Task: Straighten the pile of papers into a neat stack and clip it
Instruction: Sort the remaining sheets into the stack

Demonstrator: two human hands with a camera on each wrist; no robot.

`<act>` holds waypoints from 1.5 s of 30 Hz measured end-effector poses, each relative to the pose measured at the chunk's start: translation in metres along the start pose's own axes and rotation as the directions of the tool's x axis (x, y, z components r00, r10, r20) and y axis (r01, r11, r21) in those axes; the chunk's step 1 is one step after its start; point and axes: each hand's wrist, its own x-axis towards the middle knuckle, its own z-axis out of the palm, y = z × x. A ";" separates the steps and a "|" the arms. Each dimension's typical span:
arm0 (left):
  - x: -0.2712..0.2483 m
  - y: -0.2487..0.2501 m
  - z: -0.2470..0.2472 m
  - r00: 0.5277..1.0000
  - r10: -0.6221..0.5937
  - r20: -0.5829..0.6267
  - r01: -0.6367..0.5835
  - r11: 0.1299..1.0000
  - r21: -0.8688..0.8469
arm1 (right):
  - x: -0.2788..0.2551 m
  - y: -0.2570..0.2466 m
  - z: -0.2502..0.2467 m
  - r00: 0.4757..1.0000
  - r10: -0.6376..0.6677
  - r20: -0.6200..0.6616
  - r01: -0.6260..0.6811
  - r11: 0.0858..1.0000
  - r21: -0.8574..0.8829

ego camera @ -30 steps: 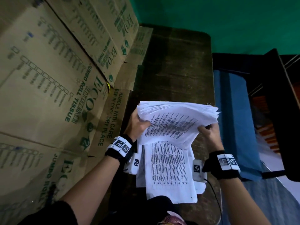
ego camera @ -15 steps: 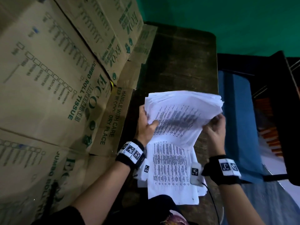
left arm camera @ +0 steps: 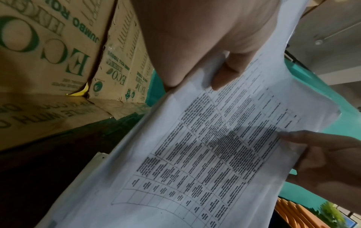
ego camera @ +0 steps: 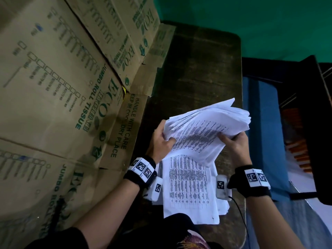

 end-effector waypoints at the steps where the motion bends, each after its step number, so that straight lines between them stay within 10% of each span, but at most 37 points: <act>1: -0.001 0.001 -0.002 1.000 0.029 0.008 -0.029 1.000 0.001 | 0.000 -0.001 -0.001 1.000 -0.008 0.000 0.008 1.000 -0.005; 8: -0.013 0.021 -0.028 0.944 0.240 0.227 -0.152 0.926 -0.345 | 0.001 0.004 0.003 0.999 -0.035 -0.001 0.035 0.999 -0.014; 35: -0.005 0.038 -0.028 0.977 0.100 0.187 -0.091 0.994 -0.056 | 0.006 0.015 -0.014 0.999 -0.013 -0.044 0.014 1.000 0.009; 45: -0.011 0.031 -0.007 0.965 0.263 -0.002 -0.260 0.955 0.145 | 0.004 0.016 -0.012 0.993 -0.035 -0.113 0.036 0.999 0.014</act>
